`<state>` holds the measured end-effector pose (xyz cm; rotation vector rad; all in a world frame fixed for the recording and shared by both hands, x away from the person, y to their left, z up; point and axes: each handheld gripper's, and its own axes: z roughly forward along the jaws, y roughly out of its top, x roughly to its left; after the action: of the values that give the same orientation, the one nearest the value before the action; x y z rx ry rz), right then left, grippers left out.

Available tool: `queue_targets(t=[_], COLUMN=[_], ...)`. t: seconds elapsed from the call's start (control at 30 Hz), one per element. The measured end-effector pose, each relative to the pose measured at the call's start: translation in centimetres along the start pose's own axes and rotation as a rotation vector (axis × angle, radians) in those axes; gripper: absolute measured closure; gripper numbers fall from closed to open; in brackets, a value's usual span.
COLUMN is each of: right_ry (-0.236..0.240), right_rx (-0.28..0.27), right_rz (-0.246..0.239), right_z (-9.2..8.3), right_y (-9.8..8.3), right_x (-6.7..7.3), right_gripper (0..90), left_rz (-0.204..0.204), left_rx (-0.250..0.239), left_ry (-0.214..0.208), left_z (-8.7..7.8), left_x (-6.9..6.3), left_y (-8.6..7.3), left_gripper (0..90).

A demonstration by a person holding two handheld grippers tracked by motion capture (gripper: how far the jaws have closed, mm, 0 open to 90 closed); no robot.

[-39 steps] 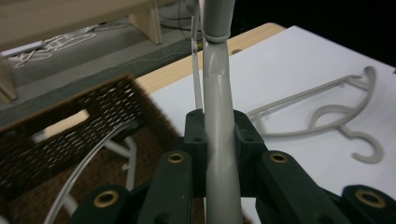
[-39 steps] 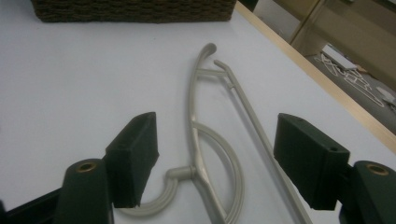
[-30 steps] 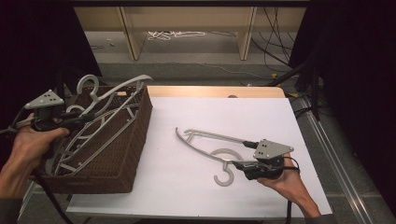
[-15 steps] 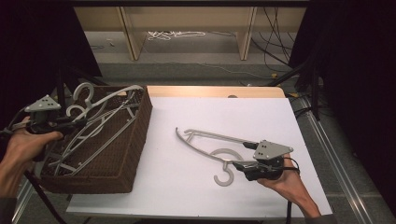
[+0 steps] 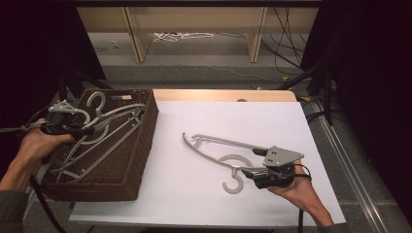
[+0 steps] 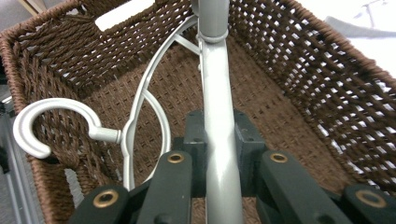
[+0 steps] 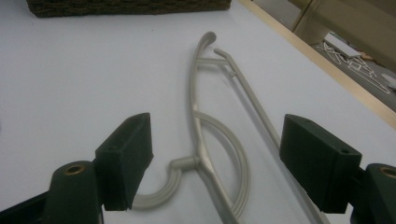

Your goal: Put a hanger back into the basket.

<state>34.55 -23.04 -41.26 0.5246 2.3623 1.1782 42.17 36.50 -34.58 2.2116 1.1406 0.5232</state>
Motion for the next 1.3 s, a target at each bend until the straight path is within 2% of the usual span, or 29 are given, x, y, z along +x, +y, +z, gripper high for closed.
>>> queue_targets(t=[0.07, 0.1, 0.17, 0.27, 0.33, 0.37, 0.4, 0.43, 0.5, 0.53, 0.57, 0.6, 0.73, 0.83, 0.87, 0.93, 1.03, 1.1, 1.17, 1.3], right_ry=[0.001, 0.001, 0.0, 0.0, 0.001, 0.002, 0.001, 0.002, 0.003, 0.003, 0.004, 0.004, 0.006, 0.005, 0.007, 0.005, 0.005, 0.006, 0.006, 0.009], right_rx=[0.0, 0.001, 0.002, 0.0, 0.002, 0.002, 0.002, 0.002, 0.004, 0.004, 0.004, 0.004, 0.007, 0.005, 0.006, 0.003, 0.001, 0.003, 0.002, 0.005], right_rz=[0.0, 0.0, 0.001, 0.003, 0.002, 0.001, 0.002, 0.002, 0.001, 0.001, 0.002, 0.003, 0.003, 0.002, 0.004, 0.003, 0.006, 0.004, 0.004, 0.005], right_z=[0.0, 0.0, 0.0, 0.0, 0.0, 0.0, 0.0, 0.0, 0.1, 0.1, 0.1, 0.1, 0.1, 0.1, 0.1, 0.1, 0.1, 0.1, 0.1, 0.1], right_y=[0.0, 0.0, 0.0, 0.0, 0.0, 0.0, 0.0, 0.0, -0.1, -0.1, -0.1, 0.0, -0.1, -0.1, -0.1, -0.1, -0.1, -0.1, -0.1, -0.1], right_x=[0.0, 0.0, 0.0, -0.1, 0.0, 0.0, 0.0, 0.0, 0.0, 0.0, 0.0, 0.0, 0.0, 0.0, 0.0, 0.0, 0.0, 0.0, 0.0, -0.1], right_gripper=[26.5, 26.5, 26.5, 26.5, 26.5, 26.5, 26.5, 26.5, 26.5, 26.5, 26.5, 26.5, 26.5, 26.5, 26.5, 26.5, 26.5, 26.5, 26.5, 26.4], left_rz=[-0.01, -0.003, -0.009, -0.002, -0.005, -0.022, -0.013, -0.023, -0.047, -0.038, -0.061, -0.053, -0.078, -0.103, -0.097, -0.126, -0.153, -0.156, -0.17, -0.19], left_rx=[-0.017, 0.0, -0.02, 0.018, 0.026, 0.029, 0.043, 0.049, 0.044, 0.058, 0.055, 0.065, 0.092, 0.098, 0.12, 0.109, 0.123, 0.121, 0.126, 0.128], left_ry=[-0.011, -0.013, -0.009, -0.015, -0.023, -0.024, -0.019, -0.026, -0.023, -0.022, -0.021, -0.011, -0.016, 0.007, 0.009, 0.016, 0.029, 0.059, 0.073, 0.074], left_z=[0.4, 0.6, 1.2, 1.7, 2.0, 2.3, 2.5, 2.6, 3.0, 3.0, 3.2, 3.3, 3.7, 4.0, 4.1, 4.3, 4.3, 4.5, 4.6, 4.9], left_x=[0.2, 0.4, 0.4, 0.7, 0.7, 0.6, 0.7, 0.7, 0.8, 1.0, 1.0, 1.1, 1.4, 1.6, 1.7, 1.7, 1.9, 2.0, 2.0, 2.2], left_y=[0.3, 0.4, 0.4, 0.3, 0.1, -0.1, -0.3, -0.5, -0.9, -1.0, -1.2, -1.3, -1.9, -2.4, -2.5, -2.8, -2.7, -2.8, -2.9, -3.2], left_gripper=[79.2, 79.2, 79.1, 79.1, 79.0, 79.0, 78.9, 78.9, 78.7, 78.7, 78.7, 78.6, 77.8, 76.9, 76.6, 75.9, 73.9, 71.5, 69.8, 67.4])
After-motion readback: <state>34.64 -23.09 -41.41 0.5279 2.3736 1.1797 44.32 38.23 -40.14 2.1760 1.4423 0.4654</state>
